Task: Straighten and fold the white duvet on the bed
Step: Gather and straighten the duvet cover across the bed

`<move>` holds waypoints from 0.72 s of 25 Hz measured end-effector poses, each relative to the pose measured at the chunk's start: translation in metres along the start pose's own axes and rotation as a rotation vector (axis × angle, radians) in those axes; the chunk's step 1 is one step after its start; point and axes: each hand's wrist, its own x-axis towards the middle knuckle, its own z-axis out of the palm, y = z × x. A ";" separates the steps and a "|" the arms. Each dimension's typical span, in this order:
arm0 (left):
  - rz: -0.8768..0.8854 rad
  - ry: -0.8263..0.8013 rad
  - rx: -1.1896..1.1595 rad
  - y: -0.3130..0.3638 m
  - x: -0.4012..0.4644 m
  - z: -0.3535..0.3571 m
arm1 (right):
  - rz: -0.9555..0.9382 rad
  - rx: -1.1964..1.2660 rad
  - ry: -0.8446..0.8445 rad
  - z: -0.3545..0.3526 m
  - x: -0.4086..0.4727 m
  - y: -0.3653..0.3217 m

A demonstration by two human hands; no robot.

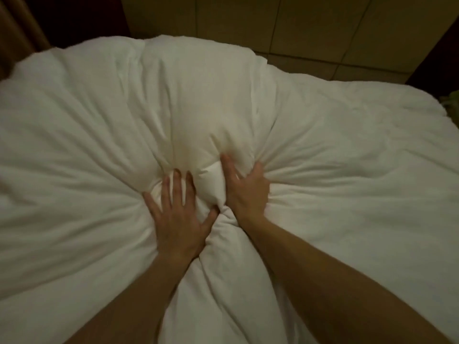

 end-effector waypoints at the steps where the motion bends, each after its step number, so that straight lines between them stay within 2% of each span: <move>1: 0.012 0.010 0.021 -0.001 0.003 0.009 | 0.012 0.038 0.019 0.009 0.008 0.013; 5: 0.025 -0.054 0.055 -0.001 0.009 0.020 | 0.013 0.070 -0.002 0.022 0.025 0.024; 9: -0.025 -0.162 -0.029 0.005 0.010 -0.024 | 0.038 0.051 -0.092 -0.007 0.014 -0.003; 10: -0.035 -0.121 -0.075 0.007 0.013 -0.041 | 0.001 0.042 -0.066 -0.022 0.013 -0.013; 13: 0.047 0.191 -0.176 0.029 0.040 -0.103 | -0.199 0.107 0.084 -0.084 0.023 -0.044; 14: 0.046 0.213 -0.223 0.041 0.062 -0.117 | -0.225 0.163 0.138 -0.102 0.029 -0.050; 16: 0.030 0.085 -0.259 0.064 0.109 -0.122 | -0.197 0.190 0.171 -0.115 0.043 -0.039; 18: 0.043 -0.049 -0.168 0.072 0.131 -0.090 | -0.083 0.093 0.077 -0.098 0.046 -0.011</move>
